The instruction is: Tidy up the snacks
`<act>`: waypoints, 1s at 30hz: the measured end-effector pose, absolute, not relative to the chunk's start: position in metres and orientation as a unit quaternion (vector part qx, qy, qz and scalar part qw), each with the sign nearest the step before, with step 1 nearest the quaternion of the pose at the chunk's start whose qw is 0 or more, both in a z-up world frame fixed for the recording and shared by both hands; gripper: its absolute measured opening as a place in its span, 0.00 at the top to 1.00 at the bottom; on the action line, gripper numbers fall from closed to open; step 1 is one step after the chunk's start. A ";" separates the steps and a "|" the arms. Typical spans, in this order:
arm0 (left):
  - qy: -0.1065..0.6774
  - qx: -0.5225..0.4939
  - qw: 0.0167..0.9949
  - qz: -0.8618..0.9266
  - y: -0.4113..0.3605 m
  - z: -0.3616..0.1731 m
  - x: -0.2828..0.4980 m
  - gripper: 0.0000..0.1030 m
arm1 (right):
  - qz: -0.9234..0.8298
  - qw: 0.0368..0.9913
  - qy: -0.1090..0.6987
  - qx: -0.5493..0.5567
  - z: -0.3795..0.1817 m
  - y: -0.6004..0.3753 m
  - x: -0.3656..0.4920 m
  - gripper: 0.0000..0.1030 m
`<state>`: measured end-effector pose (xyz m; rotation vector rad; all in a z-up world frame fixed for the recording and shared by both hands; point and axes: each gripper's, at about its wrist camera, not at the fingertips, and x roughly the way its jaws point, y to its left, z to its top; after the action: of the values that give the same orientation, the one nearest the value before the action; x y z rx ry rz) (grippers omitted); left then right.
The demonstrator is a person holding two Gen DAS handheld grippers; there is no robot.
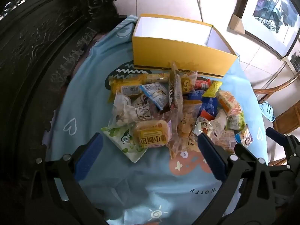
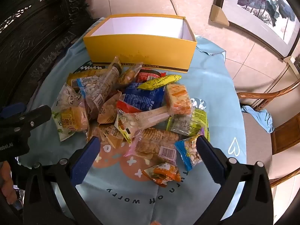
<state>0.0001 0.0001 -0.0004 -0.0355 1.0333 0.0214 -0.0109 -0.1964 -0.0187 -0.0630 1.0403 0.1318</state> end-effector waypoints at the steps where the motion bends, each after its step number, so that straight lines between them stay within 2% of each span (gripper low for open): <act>1: 0.496 -0.018 0.868 0.010 0.000 -0.001 0.000 0.02 | 0.063 0.867 0.493 -0.030 -0.018 -0.197 -0.011 0.01; 30: 0.504 -0.025 0.863 -0.002 0.001 -0.006 0.003 0.02 | 0.053 0.865 0.497 -0.030 -0.020 -0.198 -0.007 0.01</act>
<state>0.0032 0.0014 -0.0058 -0.0518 1.0567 -0.0037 -0.0072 -0.1976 -0.0196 -0.0634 1.0416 0.1121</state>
